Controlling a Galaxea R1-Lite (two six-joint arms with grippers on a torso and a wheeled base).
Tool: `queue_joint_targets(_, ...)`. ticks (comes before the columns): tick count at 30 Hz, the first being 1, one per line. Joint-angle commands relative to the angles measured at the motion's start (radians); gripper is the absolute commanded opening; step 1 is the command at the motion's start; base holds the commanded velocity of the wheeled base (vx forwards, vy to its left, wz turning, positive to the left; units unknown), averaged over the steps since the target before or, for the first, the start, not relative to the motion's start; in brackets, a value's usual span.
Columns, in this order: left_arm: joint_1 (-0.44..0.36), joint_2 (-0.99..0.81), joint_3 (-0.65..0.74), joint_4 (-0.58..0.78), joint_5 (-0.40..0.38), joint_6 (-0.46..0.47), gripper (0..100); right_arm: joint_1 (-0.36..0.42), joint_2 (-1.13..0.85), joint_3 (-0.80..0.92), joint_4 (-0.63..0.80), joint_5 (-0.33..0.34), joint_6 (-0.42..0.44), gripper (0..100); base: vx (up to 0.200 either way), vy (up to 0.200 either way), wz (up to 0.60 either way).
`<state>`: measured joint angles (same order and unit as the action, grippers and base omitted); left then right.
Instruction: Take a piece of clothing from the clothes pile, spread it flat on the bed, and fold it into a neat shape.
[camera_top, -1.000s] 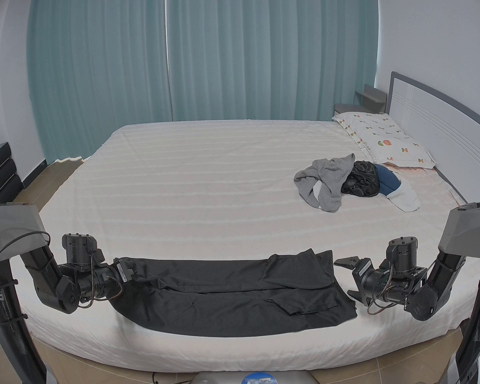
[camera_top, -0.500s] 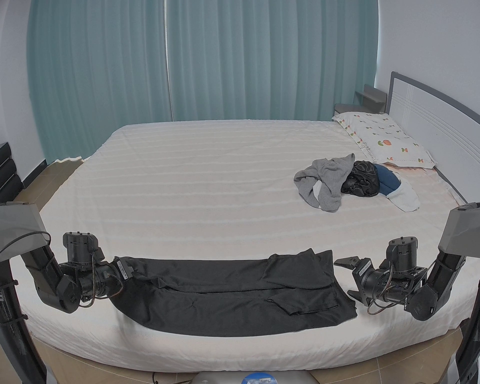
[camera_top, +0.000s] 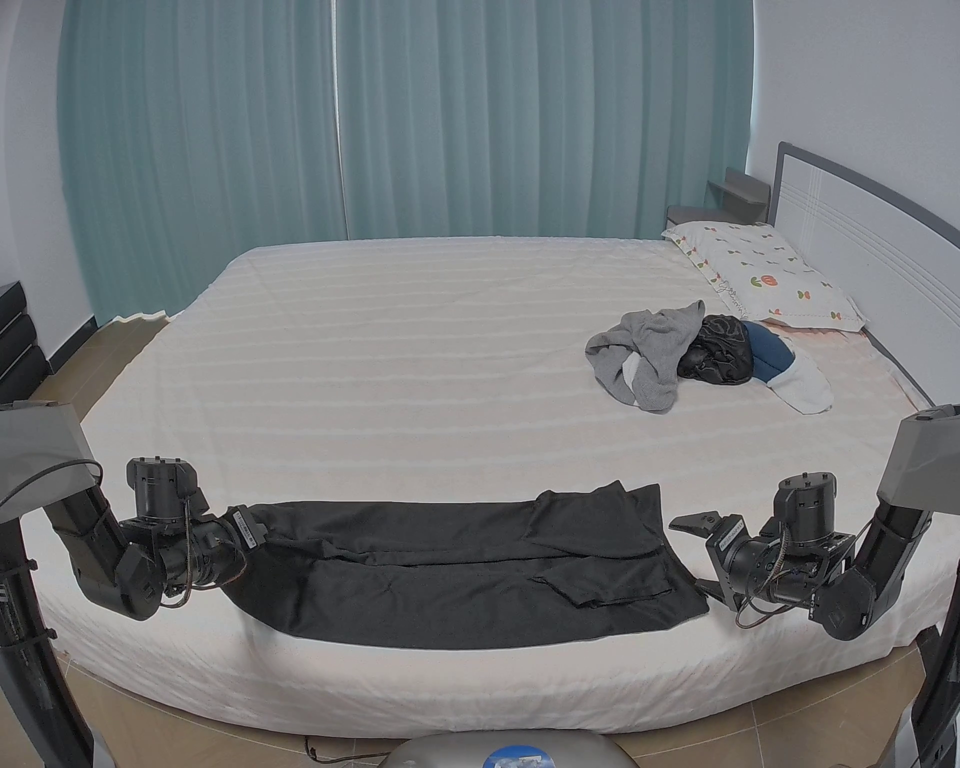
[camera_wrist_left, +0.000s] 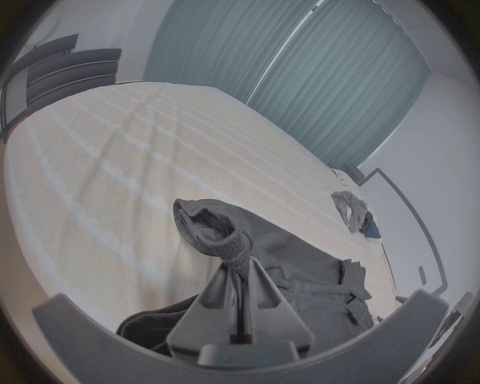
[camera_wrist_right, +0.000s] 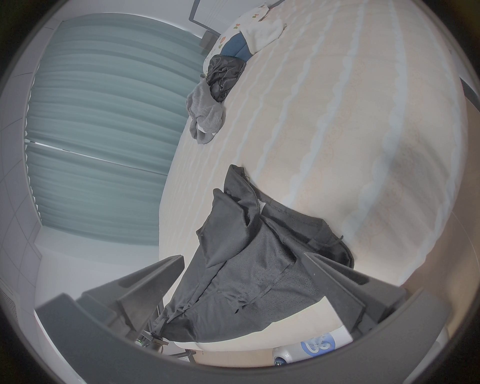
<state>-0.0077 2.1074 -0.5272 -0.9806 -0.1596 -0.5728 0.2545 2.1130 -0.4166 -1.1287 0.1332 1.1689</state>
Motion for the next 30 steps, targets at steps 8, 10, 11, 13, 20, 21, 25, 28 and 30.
queue_joint_targets(8,-0.077,-0.014,-0.016,0.003,0.003,-0.006,0,-0.001,0.001,0.001,0.0,0.0,0.0,100,0.0,-0.2,0.0)
queue_joint_targets(10,-0.091,-0.029,-0.016,0.007,0.011,-0.006,0,-0.001,0.001,0.001,0.0,0.0,0.0,100,0.0,-0.2,0.0)
queue_joint_targets(11,-0.098,-0.034,-0.016,0.01,0.018,-0.006,0,-0.001,0.001,0.001,0.0,-0.001,0.0,100,0.0,-0.2,0.0)
queue_joint_targets(13,-0.114,-0.04,-0.02,0.02,0.035,-0.006,0,-0.001,-0.001,0.001,0.0,-0.001,0.0,100,0.0,-0.2,0.0)
queue_joint_targets(20,-0.156,-0.041,-0.073,0.069,0.097,-0.027,0,-0.001,-0.001,0.001,0.0,-0.001,0.0,100,0.0,-0.2,0.0)
queue_joint_targets(21,-0.169,-0.041,-0.089,0.096,0.112,-0.03,0,-0.004,-0.002,-0.001,0.0,-0.001,0.0,100,0.0,-0.2,0.0)
queue_joint_targets(25,-0.207,-0.044,-0.128,0.149,0.14,-0.039,0,-0.018,-0.001,-0.002,0.0,0.002,0.0,100,0.0,-0.2,0.0)
queue_joint_targets(28,-0.241,-0.053,-0.151,0.186,0.141,-0.044,0,-0.018,-0.001,-0.002,0.0,0.002,0.0,100,0.0,-0.2,0.0)
queue_joint_targets(30,-0.267,-0.055,-0.183,0.234,0.143,-0.05,0,-0.018,-0.001,-0.002,0.0,0.002,0.0,100,0.0,-0.2,0.0)
